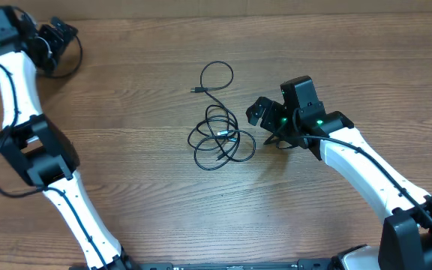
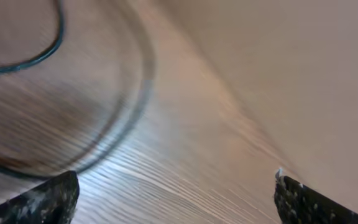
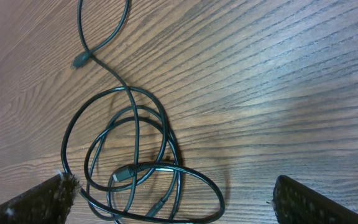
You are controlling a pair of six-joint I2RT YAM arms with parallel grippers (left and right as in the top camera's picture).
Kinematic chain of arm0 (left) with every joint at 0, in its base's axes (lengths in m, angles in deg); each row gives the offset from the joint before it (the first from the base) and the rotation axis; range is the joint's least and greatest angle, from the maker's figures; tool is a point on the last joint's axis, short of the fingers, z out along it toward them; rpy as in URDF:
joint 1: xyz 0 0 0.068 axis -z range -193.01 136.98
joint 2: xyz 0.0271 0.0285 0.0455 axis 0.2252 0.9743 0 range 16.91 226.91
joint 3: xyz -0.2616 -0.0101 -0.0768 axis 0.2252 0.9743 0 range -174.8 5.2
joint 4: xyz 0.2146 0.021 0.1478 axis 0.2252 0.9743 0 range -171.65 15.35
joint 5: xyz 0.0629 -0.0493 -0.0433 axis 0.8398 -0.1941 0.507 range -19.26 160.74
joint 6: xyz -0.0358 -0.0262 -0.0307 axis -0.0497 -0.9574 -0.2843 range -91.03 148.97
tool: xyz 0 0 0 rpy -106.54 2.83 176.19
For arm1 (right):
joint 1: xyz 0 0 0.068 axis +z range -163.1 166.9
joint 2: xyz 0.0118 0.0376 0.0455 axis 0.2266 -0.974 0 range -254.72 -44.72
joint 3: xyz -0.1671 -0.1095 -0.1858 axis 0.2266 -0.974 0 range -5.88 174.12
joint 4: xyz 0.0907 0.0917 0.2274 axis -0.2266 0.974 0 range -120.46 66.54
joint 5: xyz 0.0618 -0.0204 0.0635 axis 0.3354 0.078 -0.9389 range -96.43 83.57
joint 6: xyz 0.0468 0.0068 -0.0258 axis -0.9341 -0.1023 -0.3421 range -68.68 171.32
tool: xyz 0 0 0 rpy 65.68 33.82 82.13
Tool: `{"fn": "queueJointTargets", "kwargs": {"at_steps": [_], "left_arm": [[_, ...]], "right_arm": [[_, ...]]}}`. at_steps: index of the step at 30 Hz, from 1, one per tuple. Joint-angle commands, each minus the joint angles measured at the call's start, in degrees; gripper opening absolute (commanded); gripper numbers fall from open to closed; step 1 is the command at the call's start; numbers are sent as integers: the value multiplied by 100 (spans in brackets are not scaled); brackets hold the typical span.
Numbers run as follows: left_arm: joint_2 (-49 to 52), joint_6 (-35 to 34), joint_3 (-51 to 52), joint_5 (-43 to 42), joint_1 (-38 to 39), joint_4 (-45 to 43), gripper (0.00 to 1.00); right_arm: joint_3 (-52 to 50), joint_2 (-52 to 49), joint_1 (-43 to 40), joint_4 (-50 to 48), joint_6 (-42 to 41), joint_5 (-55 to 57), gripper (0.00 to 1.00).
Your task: Untangle cables
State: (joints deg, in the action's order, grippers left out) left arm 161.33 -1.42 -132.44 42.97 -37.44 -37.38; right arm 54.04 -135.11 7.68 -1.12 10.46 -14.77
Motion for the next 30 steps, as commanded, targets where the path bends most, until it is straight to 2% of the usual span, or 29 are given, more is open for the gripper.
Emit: {"fn": "queueJointTargets", "kwargs": {"at_steps": [1,3,7,10,11,14,16,20,23,26,30], "left_arm": [[-1274,857,-118,-1672,76,426,100],[-1541,872,-118,-2350,330,1117,100],[-1587,1694,-116,-2682,920,2420,100],[-1495,2280,-116,-2312,1451,3318,100],[-1434,2479,-114,-1937,1816,3672,100],[-1346,2463,-109,-1106,2367,4144,100],[-1270,2352,-92,-295,2920,4426,100],[-1075,2225,-76,752,3652,4640,99],[-929,1937,-31,1054,4052,4721,98],[-702,1687,-17,1213,4409,4704,92],[-299,1639,-17,1316,4693,4793,88]], "right_arm": [[15,-13,9,-83,-212,-142,100],[15,-13,9,-44,-341,-826,100],[26,-7,-96,-68,-44,-870,100],[85,-7,-498,214,22,-1064,100],[127,-7,-820,343,111,-1270,100],[133,-7,-1408,422,103,-1615,100],[131,-7,-1897,452,63,-1751,100],[127,-7,-2286,450,61,-1725,100],[127,-7,-2380,446,61,-1725,100],[127,-7,-2380,444,59,-1722,100],[127,-7,-2380,444,59,-1722,100]]}}
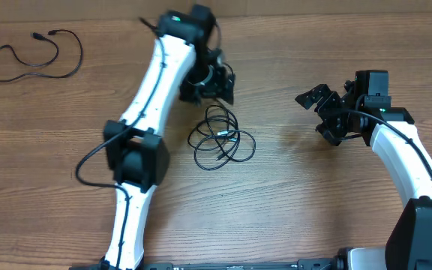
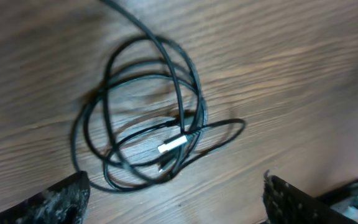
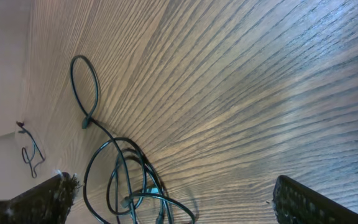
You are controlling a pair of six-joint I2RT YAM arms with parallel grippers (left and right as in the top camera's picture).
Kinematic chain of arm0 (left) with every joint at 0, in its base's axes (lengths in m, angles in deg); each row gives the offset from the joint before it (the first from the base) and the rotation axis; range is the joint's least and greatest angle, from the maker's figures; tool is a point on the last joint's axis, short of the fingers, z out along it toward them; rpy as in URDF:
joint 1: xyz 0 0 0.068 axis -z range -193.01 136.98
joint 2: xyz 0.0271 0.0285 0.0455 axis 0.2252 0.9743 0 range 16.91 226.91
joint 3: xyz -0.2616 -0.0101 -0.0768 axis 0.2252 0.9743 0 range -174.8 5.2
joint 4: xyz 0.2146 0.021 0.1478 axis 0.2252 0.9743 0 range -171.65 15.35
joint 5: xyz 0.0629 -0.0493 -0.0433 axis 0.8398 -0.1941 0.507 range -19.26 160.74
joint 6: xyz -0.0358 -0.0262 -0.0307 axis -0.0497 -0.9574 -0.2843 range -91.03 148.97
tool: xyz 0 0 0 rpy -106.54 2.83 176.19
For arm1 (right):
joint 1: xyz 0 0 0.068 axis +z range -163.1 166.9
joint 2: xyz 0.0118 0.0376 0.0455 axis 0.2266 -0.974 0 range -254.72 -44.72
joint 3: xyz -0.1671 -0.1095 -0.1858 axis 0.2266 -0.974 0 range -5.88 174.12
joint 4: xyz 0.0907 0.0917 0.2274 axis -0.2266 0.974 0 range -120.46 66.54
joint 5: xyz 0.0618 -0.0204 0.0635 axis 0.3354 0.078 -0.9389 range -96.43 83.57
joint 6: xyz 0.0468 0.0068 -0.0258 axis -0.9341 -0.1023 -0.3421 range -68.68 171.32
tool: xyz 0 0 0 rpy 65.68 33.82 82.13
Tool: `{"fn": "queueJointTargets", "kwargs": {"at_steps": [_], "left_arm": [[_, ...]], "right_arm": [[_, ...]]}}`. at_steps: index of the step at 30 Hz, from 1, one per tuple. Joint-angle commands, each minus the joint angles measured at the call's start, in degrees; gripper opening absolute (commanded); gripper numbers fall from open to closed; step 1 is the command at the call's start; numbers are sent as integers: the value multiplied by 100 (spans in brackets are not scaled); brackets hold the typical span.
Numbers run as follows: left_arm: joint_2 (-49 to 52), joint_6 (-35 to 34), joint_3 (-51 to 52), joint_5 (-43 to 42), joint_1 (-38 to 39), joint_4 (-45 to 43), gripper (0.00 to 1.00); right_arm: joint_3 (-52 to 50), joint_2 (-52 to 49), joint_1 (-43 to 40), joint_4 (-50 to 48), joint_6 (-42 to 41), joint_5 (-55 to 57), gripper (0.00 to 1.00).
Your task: Untangle cables
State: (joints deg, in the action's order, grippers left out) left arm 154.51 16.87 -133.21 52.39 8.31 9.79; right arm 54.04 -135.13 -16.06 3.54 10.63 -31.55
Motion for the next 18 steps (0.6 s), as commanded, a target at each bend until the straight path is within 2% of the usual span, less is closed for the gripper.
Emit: {"fn": "queueJointTargets", "kwargs": {"at_steps": [1,5,8,11,12,15,16,17,18], "left_arm": [[479,-192,59,374,170,131,87],[833,-282,59,621,234,299,87],[859,-380,59,824,184,352,88],[859,-380,59,798,118,341,79],[859,-380,59,778,111,341,70],[859,-378,59,787,114,328,53],[859,-378,59,785,114,306,42],[859,-378,59,782,116,273,26],[859,-378,59,782,118,243,17]], "right_arm": [[127,-4,-7,-22,42,-46,100],[127,-4,-7,-24,44,-11,100],[127,-4,-7,-26,42,560,100],[127,-4,-7,-26,42,1016,100],[127,-4,-7,-26,44,1012,100],[127,-4,-7,-26,42,1012,100],[127,-4,-7,-26,42,1010,100],[127,-4,-7,-24,42,1010,100],[127,-4,-7,-24,42,1010,100]]}}
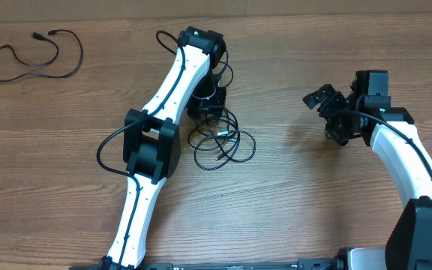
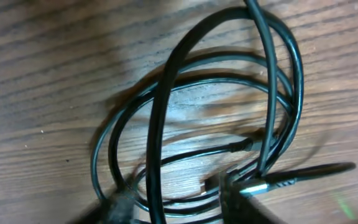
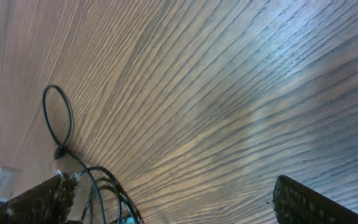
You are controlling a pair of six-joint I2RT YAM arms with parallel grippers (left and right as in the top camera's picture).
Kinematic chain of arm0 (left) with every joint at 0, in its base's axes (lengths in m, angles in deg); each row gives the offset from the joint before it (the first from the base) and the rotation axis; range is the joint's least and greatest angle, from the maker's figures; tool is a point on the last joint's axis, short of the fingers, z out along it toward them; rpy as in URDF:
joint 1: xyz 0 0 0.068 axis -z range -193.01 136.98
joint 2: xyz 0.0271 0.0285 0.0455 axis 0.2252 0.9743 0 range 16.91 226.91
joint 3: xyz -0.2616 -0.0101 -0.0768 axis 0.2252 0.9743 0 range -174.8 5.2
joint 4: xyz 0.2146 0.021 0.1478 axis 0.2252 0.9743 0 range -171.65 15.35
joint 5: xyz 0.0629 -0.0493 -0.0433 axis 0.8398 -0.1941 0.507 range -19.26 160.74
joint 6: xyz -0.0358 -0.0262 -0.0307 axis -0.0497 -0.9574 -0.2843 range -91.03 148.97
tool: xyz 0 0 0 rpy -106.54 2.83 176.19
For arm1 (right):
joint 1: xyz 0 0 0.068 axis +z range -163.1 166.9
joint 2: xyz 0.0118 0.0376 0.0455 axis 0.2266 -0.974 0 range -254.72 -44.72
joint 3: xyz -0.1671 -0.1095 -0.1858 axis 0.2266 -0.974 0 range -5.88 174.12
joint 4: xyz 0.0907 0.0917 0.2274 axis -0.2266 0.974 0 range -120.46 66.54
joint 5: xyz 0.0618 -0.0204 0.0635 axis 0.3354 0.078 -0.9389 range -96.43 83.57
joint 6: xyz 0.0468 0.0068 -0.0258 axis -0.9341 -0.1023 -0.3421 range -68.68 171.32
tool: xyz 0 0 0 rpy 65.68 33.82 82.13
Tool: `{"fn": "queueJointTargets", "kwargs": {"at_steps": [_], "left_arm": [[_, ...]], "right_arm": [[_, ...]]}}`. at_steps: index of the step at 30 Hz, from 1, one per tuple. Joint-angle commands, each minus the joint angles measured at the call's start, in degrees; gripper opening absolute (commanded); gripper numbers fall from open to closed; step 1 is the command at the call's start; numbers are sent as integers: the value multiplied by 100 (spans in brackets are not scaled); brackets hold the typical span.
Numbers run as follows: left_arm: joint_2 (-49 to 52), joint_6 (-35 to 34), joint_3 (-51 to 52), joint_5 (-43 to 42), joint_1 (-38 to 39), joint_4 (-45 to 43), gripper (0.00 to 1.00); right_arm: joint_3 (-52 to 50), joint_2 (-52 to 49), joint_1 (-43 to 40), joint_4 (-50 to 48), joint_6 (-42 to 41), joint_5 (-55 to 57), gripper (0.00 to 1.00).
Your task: Untangle cables
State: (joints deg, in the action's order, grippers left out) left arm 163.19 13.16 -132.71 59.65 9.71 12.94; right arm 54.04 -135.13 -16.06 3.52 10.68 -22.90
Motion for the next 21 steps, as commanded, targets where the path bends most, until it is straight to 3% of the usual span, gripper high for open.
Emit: {"fn": "queueJointTargets", "kwargs": {"at_steps": [1,2,10,17,21], "left_arm": [[-9,-7,7,55,-22,-87,8],[-13,-9,4,46,-22,-94,4],[-179,127,-772,-675,-236,227,4],[-1049,125,-1440,-1440,-442,223,4],[-1729,125,-1539,-1462,-531,136,4]], "right_arm": [[127,-4,-7,-24,37,144,100],[127,-4,-7,-24,37,144,100],[127,-4,-7,-24,37,146,100],[127,-4,-7,-22,37,144,100],[127,-4,-7,-22,37,144,100]]}}
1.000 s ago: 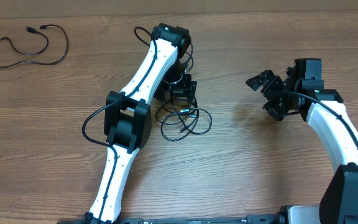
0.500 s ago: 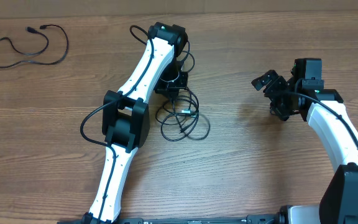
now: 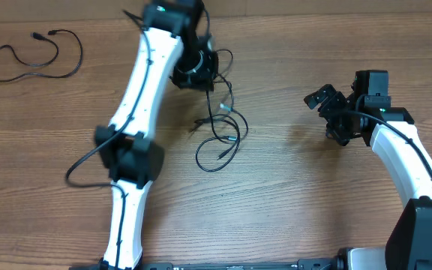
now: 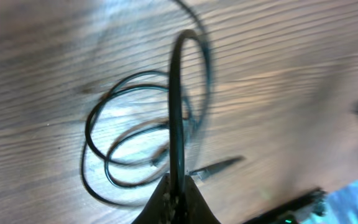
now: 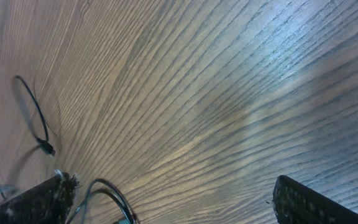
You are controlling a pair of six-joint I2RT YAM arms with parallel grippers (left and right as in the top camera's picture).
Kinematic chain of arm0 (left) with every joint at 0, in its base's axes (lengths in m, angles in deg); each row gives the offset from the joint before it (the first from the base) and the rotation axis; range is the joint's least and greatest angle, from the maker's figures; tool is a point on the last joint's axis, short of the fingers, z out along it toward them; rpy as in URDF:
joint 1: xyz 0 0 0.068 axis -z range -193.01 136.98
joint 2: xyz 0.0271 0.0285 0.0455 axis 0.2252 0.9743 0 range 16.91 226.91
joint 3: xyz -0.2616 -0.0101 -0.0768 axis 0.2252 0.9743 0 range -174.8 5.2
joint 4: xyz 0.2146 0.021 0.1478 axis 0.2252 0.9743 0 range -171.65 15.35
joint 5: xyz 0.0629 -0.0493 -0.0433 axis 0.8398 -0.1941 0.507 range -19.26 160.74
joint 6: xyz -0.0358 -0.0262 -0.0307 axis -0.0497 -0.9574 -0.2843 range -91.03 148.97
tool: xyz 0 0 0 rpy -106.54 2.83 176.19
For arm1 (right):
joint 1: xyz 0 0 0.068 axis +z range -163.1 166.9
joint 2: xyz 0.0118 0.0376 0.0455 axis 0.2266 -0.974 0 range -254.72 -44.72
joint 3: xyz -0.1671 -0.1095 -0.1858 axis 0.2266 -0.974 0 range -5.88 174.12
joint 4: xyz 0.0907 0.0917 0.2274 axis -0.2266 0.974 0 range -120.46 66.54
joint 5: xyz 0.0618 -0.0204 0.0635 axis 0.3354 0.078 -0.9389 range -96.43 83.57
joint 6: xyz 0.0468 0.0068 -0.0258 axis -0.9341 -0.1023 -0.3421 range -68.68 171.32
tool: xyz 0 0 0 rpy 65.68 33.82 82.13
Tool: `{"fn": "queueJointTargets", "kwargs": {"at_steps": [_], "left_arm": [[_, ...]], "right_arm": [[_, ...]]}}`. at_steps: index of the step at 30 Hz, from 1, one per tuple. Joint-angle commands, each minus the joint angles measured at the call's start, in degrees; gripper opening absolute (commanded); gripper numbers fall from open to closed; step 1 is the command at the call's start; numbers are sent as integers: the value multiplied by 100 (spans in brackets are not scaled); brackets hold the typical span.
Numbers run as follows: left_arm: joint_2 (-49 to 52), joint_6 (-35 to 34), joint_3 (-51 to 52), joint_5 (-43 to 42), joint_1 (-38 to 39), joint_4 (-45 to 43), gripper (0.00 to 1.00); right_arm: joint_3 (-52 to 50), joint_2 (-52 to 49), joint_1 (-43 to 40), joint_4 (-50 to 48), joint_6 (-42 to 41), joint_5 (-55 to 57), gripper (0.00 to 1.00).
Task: Untangle cables
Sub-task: 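Lift the grasped strand upward with the left gripper to loosen the coil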
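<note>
The tangle of black cables (image 3: 220, 131) lies mid-table, its loops drawn out long. My left gripper (image 3: 201, 77) is shut on one strand of it at the far end. In the left wrist view that strand (image 4: 178, 106) runs straight up from the closed left gripper (image 4: 178, 182), with the remaining loops (image 4: 126, 146) on the wood below. My right gripper (image 3: 323, 112) hangs open to the right of the tangle, well apart from it. The right wrist view shows the open right gripper (image 5: 173, 185) over bare wood, with a cable loop (image 5: 107, 191) at its lower left.
A separate thin black cable (image 3: 32, 56) lies loose at the far left corner. The wooden table (image 3: 313, 202) ends at a back edge along the top of the overhead view. My left arm (image 3: 137, 112) reaches diagonally across the left half.
My left gripper, down on the tangle then, is now shut on one strand and farther back and higher. The tangle has been stretched out toward it. The right arm has not moved.
At first my left gripper was at the far left corner and the right gripper stood open beside the tangle. Then the left gripper was open over the tangle, the right one withdrawn to the right. Later the left was down on the loops, and now holds a strand.
</note>
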State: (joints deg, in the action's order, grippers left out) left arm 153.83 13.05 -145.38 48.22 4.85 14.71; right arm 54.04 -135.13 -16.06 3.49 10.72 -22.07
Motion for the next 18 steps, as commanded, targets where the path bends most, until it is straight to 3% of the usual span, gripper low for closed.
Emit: {"fn": "queueJointTargets", "kwargs": {"at_steps": [1,6,12,18], "left_arm": [[-957,138,-271,-295,-59,-105,4],[-1547,575,-271,-90,-55,-586,4],[-1827,435,-271,1720,52,-892,4],[-2094,402,-271,1593,57,-1554,4]], "right_arm": [[127,-4,-7,-22,33,61,100],[127,-4,-7,-22,33,61,100],[127,-4,-7,-20,33,61,100],[127,-4,-7,-20,33,61,100]]}}
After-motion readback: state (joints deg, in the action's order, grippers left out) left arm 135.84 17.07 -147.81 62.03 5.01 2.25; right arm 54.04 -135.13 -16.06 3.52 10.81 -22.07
